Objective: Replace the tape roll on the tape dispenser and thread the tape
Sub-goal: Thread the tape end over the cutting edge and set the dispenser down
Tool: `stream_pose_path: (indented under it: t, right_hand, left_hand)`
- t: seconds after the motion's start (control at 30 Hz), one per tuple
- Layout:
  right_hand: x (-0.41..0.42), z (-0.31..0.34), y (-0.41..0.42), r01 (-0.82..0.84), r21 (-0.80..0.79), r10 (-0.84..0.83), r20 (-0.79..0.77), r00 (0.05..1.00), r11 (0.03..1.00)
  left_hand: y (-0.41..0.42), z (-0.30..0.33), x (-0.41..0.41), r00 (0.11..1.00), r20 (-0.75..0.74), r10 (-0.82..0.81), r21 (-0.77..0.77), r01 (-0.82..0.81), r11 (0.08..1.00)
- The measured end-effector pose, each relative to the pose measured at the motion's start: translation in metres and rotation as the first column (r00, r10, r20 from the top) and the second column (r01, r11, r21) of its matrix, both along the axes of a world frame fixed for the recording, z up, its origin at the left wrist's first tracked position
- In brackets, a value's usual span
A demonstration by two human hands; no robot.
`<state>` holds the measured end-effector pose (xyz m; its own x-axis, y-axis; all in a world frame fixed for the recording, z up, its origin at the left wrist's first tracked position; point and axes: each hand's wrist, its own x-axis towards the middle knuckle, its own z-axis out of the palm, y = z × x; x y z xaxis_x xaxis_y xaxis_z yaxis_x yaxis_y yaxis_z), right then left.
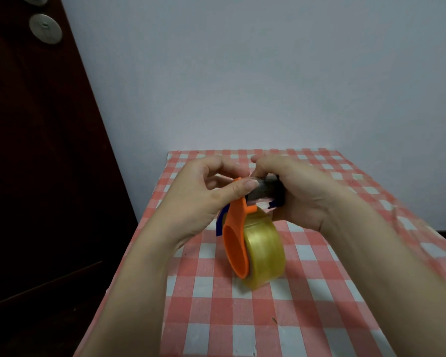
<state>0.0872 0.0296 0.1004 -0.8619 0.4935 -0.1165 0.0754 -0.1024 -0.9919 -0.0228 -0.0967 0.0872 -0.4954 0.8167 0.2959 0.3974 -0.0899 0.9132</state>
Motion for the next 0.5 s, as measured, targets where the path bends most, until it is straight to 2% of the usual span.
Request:
stream_pose_path:
  t: [0.1, 0.23, 0.5]
  right_hand:
    - [-0.005, -0.004, -0.003, 0.038, -0.026, -0.039, -0.036, 0.999, 0.999]
    - [-0.007, -0.011, -0.002, 0.065, -0.045, -0.067, -0.046, 0.997, 0.997]
    - [-0.003, -0.026, 0.007, -0.02, 0.041, 0.023, -0.085, 0.996, 0.999]
  left_hand:
    - [0.0, -0.001, -0.004, 0.999, -0.026, 0.018, -0.006, -0.019, 1.0]
    - [-0.003, -0.006, -0.009, 0.998, 0.036, -0.058, -0.049, 0.06, 0.997]
    - [0.0, -0.012, -0.012, 0.998, 0.043, -0.034, -0.074, 0.037, 0.997]
